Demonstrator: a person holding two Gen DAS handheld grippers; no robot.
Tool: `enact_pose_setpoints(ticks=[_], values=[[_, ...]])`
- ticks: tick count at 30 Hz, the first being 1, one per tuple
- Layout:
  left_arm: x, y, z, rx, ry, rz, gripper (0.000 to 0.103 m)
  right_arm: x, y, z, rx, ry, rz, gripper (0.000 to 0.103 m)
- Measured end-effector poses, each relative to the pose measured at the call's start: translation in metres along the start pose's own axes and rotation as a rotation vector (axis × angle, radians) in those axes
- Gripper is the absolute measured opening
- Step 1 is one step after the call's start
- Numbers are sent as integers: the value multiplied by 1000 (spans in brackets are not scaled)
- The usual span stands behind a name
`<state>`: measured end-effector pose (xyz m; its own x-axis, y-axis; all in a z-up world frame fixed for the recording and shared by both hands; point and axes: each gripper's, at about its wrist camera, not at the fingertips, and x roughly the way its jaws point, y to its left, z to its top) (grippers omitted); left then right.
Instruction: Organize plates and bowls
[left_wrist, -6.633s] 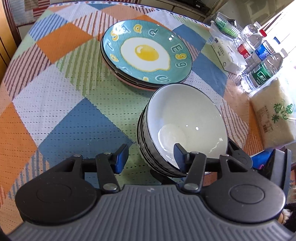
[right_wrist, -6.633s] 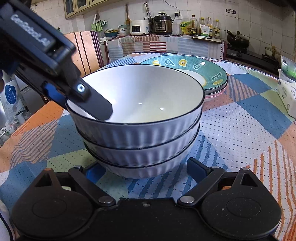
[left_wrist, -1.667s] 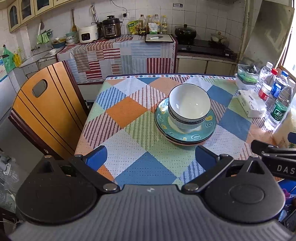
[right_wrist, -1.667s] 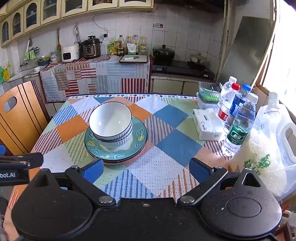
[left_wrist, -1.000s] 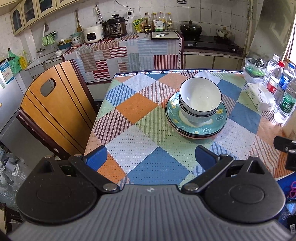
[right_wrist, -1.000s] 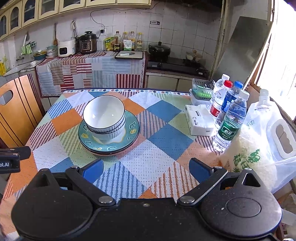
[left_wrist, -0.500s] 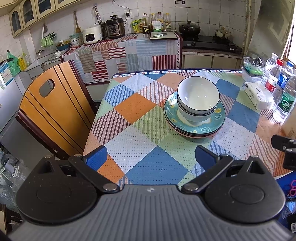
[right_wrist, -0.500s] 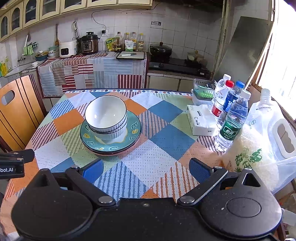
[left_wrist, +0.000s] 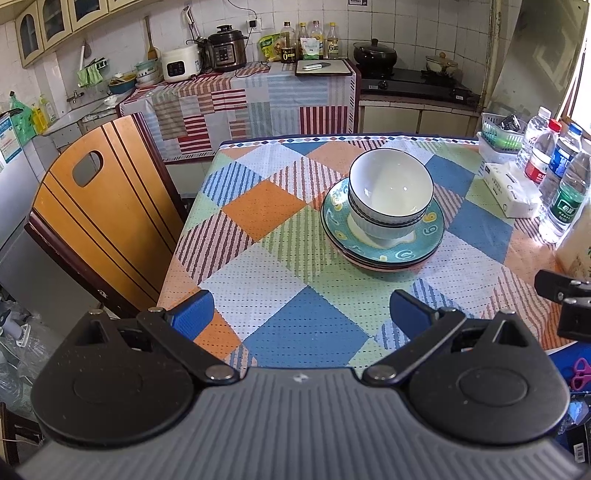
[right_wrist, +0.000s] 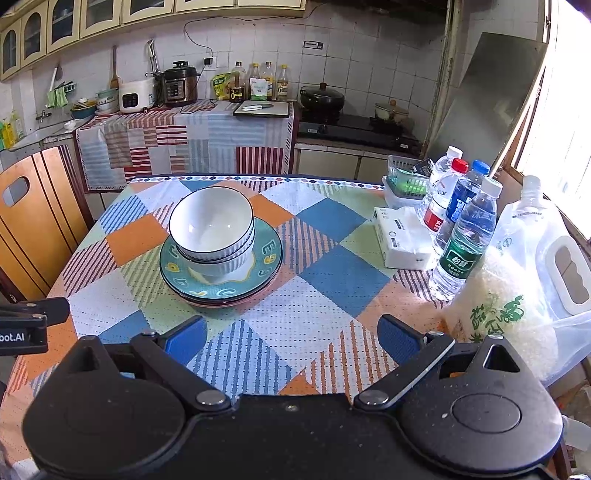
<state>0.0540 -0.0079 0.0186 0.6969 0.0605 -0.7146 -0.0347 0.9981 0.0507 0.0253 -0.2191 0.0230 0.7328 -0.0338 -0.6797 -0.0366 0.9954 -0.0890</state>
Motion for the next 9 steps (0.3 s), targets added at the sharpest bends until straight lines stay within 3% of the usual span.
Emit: enact_pose_setpoints(ticks=[9], values=[[0,1,0,3,2,8,103,1,-1,0,1,1,0,100]])
